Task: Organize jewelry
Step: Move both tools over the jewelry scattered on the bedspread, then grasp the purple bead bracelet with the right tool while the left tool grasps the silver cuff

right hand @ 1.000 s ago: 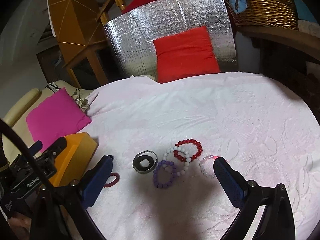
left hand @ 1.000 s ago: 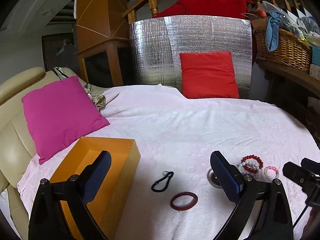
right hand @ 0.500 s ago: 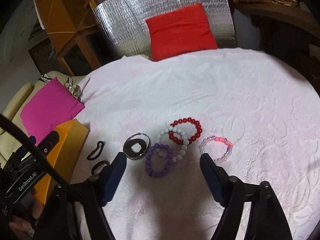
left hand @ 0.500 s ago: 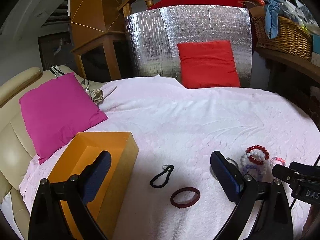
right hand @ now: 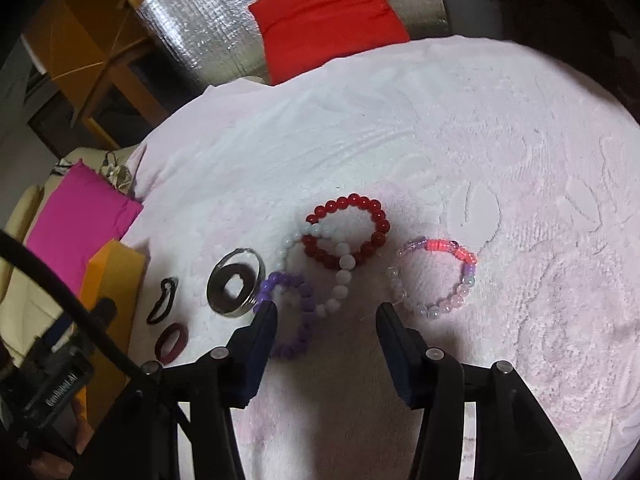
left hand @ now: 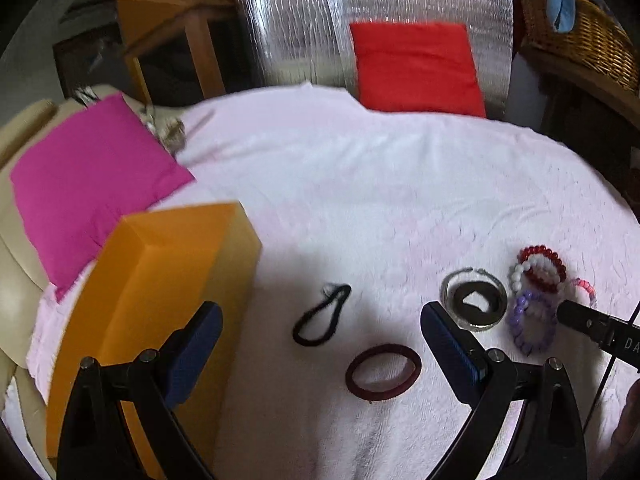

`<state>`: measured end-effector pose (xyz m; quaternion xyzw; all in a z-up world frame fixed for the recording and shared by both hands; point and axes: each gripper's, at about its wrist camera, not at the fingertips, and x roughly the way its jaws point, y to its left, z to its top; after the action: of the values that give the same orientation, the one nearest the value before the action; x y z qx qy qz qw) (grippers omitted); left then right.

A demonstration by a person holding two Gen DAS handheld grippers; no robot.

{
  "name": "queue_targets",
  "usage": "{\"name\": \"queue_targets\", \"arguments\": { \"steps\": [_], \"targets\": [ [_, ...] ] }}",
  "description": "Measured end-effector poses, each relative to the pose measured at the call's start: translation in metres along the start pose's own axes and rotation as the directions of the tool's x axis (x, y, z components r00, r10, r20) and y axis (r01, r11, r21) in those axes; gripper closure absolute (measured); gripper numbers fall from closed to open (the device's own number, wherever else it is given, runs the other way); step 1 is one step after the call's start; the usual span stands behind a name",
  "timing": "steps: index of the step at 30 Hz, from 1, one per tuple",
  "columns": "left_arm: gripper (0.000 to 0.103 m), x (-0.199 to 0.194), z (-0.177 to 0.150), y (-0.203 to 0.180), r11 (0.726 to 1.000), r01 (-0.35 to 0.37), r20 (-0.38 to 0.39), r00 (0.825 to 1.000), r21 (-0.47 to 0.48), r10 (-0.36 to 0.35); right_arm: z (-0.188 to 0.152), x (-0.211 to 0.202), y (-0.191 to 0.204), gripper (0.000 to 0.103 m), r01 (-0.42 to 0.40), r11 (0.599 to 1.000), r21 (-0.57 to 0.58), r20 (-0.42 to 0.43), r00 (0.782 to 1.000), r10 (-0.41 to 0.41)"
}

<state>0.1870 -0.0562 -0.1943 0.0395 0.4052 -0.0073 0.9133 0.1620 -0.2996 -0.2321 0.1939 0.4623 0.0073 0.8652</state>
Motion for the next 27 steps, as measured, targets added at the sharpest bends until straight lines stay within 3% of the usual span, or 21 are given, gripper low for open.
{"name": "queue_targets", "arguments": {
  "steps": [6,8,12,17,21,24,27],
  "targets": [
    [0.004,0.013,0.002,-0.009,0.998,0.058,-0.038,0.998,0.034,-0.057,0.002,0.020,0.010,0.061,0.053,0.998,-0.023,-0.027,0.998,-0.054],
    [0.004,0.016,0.006,-0.012,0.996,0.071,-0.039,0.997,0.046,-0.069,0.001,0.021,0.018,0.077,0.086,0.994,-0.071,-0.010,0.996,-0.087],
    [0.004,0.020,0.011,-0.023,0.990,0.117,-0.026,0.993,0.085,-0.115,-0.002,0.017,0.022,0.093,0.111,0.987,-0.117,-0.003,0.994,-0.112],
    [0.004,0.030,0.011,-0.045,0.970,0.211,-0.076,0.976,0.118,-0.203,-0.004,0.004,0.006,0.093,0.078,0.995,-0.062,-0.033,0.996,-0.080],
    [0.004,0.043,0.006,-0.061,0.965,0.240,-0.144,0.964,0.109,-0.223,-0.004,-0.004,-0.004,0.093,0.094,0.994,-0.048,-0.028,0.995,-0.095],
    [0.004,0.047,0.005,-0.066,0.967,0.239,-0.132,0.965,0.089,-0.226,-0.004,-0.008,-0.011,0.093,0.089,0.996,-0.031,-0.023,0.996,-0.090],
    [0.004,0.051,0.006,-0.073,0.959,0.280,-0.147,0.951,0.045,-0.271,-0.005,-0.009,-0.013,0.093,0.089,0.996,-0.032,-0.020,0.996,-0.090]
  ]
}}
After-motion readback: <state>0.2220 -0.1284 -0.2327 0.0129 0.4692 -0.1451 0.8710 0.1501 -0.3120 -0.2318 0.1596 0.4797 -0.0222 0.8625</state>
